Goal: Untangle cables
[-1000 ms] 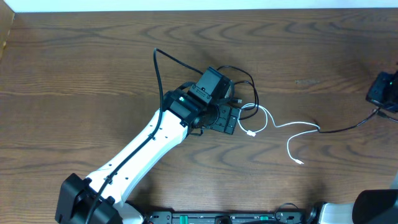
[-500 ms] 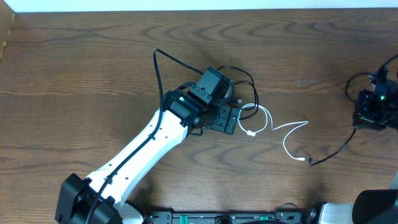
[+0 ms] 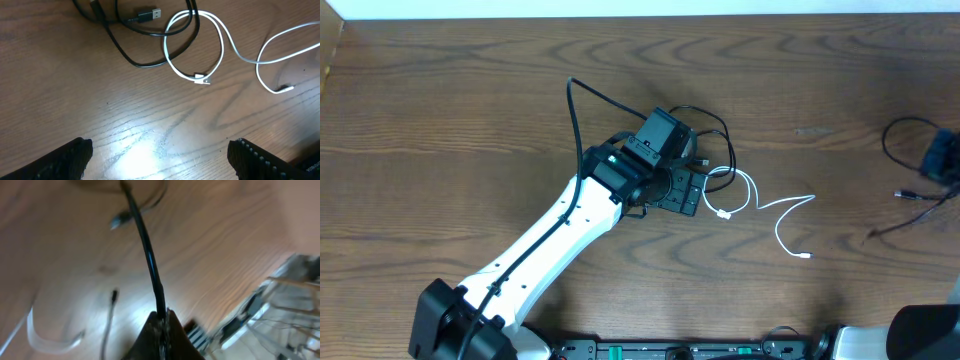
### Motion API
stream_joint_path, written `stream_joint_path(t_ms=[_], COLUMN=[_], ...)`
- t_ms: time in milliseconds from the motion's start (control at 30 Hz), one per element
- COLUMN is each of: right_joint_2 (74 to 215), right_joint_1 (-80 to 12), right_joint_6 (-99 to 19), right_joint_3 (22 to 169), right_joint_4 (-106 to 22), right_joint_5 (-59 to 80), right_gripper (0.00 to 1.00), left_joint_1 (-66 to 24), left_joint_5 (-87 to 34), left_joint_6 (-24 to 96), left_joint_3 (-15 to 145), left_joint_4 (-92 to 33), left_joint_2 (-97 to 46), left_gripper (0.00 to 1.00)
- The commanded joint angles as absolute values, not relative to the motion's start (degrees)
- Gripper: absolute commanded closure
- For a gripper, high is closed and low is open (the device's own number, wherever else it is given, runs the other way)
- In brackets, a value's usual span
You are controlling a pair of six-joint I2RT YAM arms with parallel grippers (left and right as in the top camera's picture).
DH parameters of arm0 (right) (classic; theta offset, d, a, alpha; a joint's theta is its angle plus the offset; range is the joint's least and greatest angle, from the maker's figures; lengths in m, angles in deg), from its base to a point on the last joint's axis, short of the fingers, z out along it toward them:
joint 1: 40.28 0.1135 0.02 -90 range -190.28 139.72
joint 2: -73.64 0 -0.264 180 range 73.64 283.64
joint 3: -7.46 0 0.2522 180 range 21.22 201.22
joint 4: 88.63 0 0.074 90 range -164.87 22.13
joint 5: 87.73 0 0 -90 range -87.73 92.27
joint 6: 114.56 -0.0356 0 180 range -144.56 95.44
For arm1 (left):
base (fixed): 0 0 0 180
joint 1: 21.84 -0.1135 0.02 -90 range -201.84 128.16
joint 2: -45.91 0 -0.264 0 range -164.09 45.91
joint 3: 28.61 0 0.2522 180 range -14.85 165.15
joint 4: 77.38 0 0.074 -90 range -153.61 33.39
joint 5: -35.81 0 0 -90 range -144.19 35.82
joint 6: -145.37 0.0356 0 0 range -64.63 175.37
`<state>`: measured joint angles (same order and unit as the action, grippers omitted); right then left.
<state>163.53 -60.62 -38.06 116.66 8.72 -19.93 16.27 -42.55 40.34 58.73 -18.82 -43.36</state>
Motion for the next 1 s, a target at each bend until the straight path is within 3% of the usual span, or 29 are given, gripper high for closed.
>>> stream_joint_path(t_ms=[0,367,500,633,733,967], right_joint_2=[163.2,164.1,165.8,168.2,169.8,171.5], right_joint_1=[-60.7,-61.6,-63.1,-66.4,-68.7,-69.4], right_joint_6=[-40.8,-40.8,-41.0,-49.2,-52.4,-48.6], right_joint_3=[119.7,120.7,120.4,120.4,120.3,120.3], right_joint_4=[5.2,-20.0,-21.9,-18.9,-15.8,-8.3], right_joint_5=[-31.6,-35.1,-36.6,-39.7,-33.4,-2.8], right_gripper=[0.99,0.99,0.99,0.99,0.9,0.75], left_joint_1=[16.3,16.3,16.3,16.3,16.3,16.3], left_joint_5=[-43.3,-43.3,-43.3,-43.3,-43.3,-43.3], left_joint_6=[40.1,40.1,40.1,40.1,40.1,40.1], left_joint_3=[58.5,58.5,58.5,58.5,58.5,58.5], left_joint_4=[-18.7,-18.6,-18.6,-18.6,-18.6,-18.6], left_joint_2=[-43.8,-43.8,-43.8,-43.8,-43.8,-43.8], left_gripper=[0.09,0.09,0.09,0.09,0.09,0.09])
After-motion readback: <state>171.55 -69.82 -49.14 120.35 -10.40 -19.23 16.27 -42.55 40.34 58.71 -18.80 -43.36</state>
